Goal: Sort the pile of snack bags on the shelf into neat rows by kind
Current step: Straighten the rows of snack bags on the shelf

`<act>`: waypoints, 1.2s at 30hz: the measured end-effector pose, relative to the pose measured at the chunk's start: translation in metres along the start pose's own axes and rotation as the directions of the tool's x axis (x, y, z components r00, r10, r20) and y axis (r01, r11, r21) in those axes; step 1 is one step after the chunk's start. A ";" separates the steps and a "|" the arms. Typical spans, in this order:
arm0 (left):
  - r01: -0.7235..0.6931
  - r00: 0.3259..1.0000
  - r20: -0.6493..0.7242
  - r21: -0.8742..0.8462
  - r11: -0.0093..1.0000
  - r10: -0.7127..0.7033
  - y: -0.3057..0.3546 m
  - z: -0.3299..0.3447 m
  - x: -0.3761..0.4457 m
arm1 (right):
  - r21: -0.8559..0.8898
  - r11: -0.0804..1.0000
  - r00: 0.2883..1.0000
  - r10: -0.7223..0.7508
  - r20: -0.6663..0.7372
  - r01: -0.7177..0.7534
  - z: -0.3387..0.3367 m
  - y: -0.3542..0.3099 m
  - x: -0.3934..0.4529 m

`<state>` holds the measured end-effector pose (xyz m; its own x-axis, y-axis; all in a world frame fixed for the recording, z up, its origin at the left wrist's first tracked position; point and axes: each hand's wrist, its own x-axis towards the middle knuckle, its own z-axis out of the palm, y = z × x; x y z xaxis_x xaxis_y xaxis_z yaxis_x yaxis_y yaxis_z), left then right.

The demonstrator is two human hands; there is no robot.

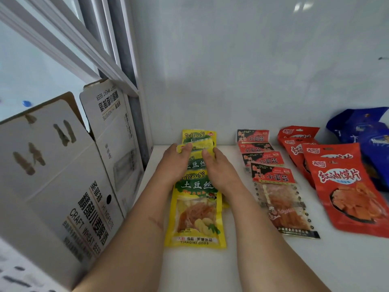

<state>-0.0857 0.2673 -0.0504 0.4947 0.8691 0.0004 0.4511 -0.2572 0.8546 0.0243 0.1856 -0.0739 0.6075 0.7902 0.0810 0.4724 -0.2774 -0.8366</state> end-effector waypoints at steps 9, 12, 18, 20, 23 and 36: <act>-0.080 0.985 -0.100 0.466 0.881 0.142 -0.008 -0.003 -0.025 | -0.079 0.996 0.995 -0.059 -0.082 0.052 -0.008 -0.016 -0.015; -0.145 0.962 -0.133 0.494 0.857 0.240 0.007 -0.003 -0.034 | -0.078 0.991 0.982 -0.123 -0.147 0.112 -0.032 -0.030 -0.029; -0.264 0.962 -0.021 0.197 0.944 0.274 0.052 0.039 -0.060 | -0.095 0.987 0.930 -0.153 -0.335 0.128 -0.111 -0.020 -0.063; -0.227 0.973 0.050 0.033 0.973 0.226 0.067 0.062 -0.075 | -0.092 0.993 0.931 -0.099 -0.351 0.071 -0.129 0.001 -0.070; -0.123 0.988 0.084 -0.100 0.987 0.132 0.079 0.098 -0.090 | -0.100 0.995 0.963 -0.030 -0.268 0.003 -0.139 0.034 -0.073; -0.077 0.996 -0.041 0.135 0.988 0.084 0.074 0.161 -0.066 | -0.097 0.994 0.995 0.046 -0.091 -0.055 -0.142 0.086 -0.021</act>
<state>0.0348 0.1228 -0.0705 0.4995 0.8613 0.0935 0.5077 -0.3784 0.7740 0.1431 0.0677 -0.0706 0.6842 0.7236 0.0909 0.4975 -0.3720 -0.7836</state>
